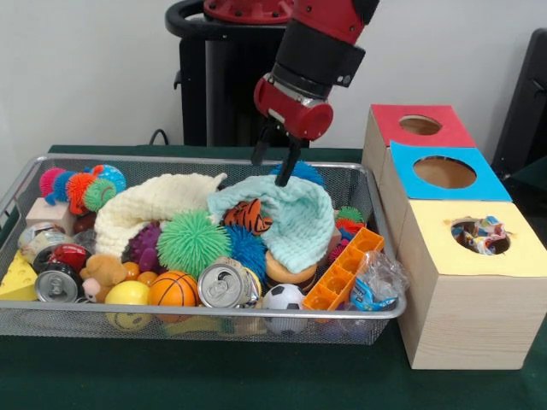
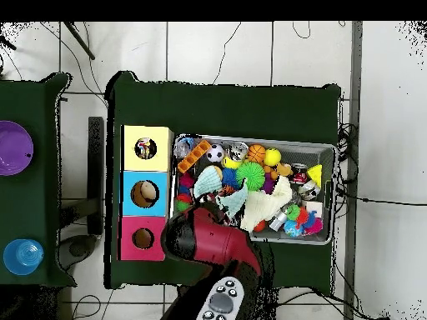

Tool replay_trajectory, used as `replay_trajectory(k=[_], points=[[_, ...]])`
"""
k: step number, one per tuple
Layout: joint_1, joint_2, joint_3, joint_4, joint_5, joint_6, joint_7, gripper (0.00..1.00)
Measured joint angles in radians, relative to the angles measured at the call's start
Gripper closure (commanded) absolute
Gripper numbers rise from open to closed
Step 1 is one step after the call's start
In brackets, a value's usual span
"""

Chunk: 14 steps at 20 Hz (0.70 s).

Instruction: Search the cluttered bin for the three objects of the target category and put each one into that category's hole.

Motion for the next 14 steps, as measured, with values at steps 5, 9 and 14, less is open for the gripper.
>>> replay_trajectory(k=[5, 9, 14], points=[[-0.092, 0.018, 0.102, 0.0, -0.08, -0.011, 0.0, 0.0], [-0.138, 0.034, 0.159, -0.001, -0.128, -0.024, 0.0, 0.0], [-0.185, 0.051, 0.232, -0.001, -0.19, -0.028, 0.0, 0.0]])
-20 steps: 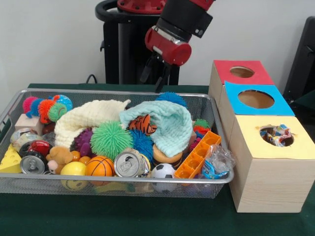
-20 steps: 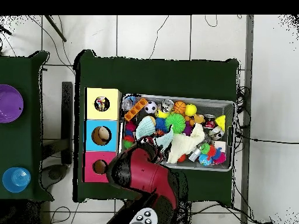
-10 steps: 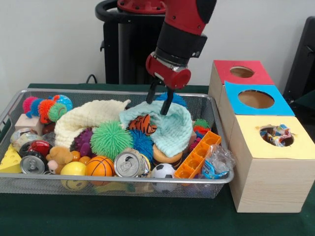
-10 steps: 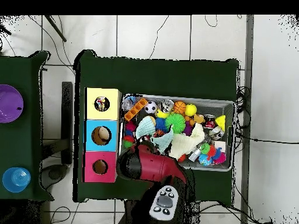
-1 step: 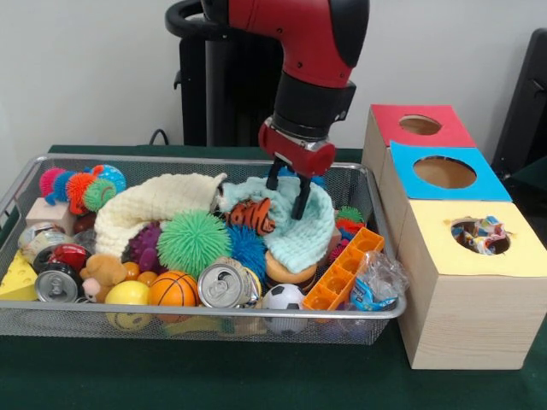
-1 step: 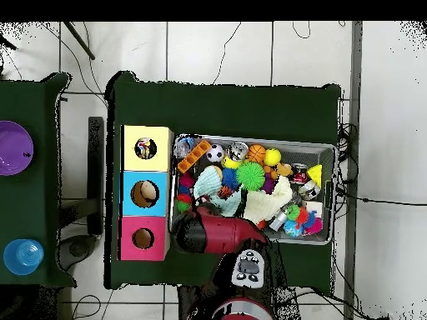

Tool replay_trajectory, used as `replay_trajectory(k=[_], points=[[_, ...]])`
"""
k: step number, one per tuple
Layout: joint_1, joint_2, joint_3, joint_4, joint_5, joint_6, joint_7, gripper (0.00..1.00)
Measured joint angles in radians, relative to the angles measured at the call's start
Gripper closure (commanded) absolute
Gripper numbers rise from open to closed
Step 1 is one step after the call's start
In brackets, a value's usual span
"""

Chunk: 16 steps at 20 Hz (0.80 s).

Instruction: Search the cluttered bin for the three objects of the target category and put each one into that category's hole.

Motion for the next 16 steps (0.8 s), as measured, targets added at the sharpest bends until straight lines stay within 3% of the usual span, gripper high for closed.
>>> replay_trajectory(k=[14, 15, 16], points=[[-0.067, -0.01, 0.078, -0.006, -0.095, 0.0, 0.0, 0.0], [-0.067, -0.011, 0.08, -0.01, -0.107, 0.0, 0.0, 1.0], [-0.067, -0.011, 0.08, -0.01, -0.107, 0.0, 0.0, 1.0]])
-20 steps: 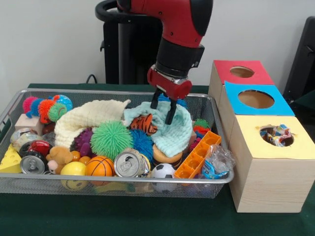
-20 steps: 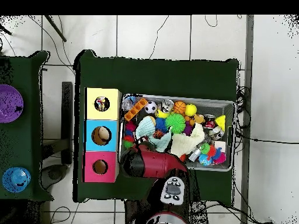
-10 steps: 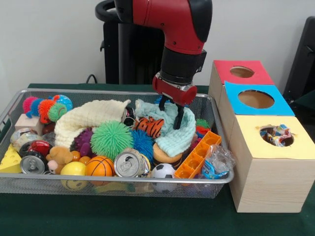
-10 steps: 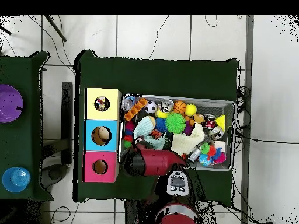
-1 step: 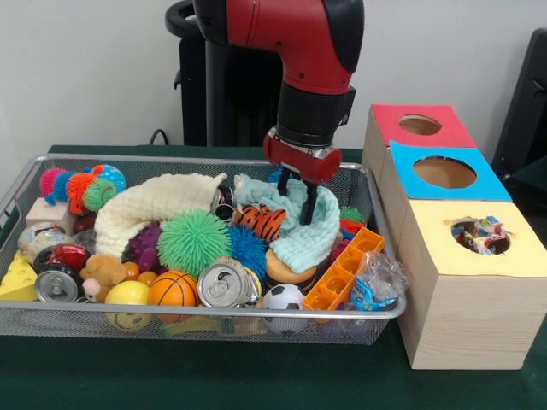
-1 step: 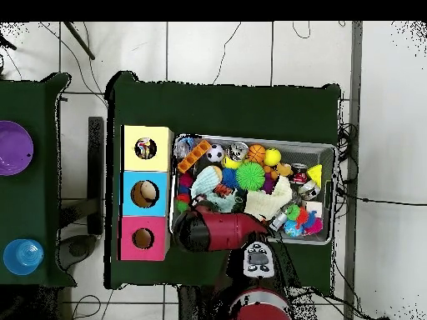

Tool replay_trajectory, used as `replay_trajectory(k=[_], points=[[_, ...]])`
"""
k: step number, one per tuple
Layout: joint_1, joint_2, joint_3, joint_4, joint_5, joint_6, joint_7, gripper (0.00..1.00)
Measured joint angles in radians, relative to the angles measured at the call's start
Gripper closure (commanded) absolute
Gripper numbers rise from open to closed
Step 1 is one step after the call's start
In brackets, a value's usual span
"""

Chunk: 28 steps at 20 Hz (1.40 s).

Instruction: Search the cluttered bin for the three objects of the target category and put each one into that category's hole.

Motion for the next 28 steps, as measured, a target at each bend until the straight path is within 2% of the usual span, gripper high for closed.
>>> replay_trajectory(k=[2, 14, 23, 28], points=[[0.001, 0.0, -0.001, -0.001, -0.001, 0.0, 0.0, 1.0], [0.128, 0.026, -0.093, -0.055, -0.002, 0.0, 0.0, 1.0], [0.19, 0.03, -0.15, -0.06, -0.001, 0.0, 0.0, 1.0], [0.28, 0.034, -0.252, -0.072, 0.001, 0.0, 0.0, 1.0]])
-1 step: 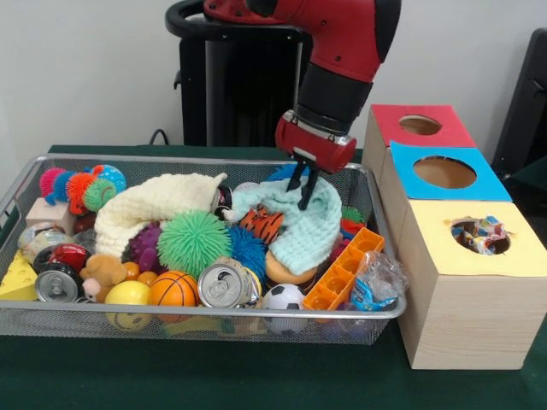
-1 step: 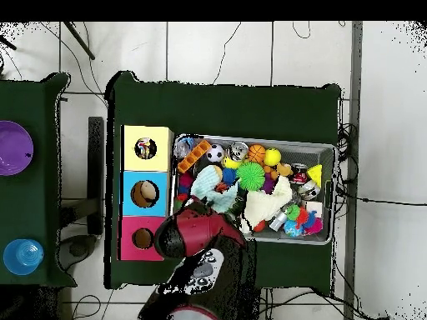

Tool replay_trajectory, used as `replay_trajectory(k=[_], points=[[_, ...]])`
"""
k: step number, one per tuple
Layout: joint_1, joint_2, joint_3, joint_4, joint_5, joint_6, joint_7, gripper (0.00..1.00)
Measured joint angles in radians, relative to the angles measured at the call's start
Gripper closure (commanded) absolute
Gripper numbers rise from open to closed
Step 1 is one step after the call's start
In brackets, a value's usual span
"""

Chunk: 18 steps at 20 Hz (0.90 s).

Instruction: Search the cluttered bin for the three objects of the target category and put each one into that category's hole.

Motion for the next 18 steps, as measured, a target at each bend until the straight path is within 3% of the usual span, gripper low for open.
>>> replay_trajectory(k=[8, 18], points=[[0.105, 0.007, -0.15, -0.01, 0.023, 0.0, 0.0, 1.0], [0.221, 0.066, -0.383, -0.049, 0.13, -0.02, 0.0, 1.0]])
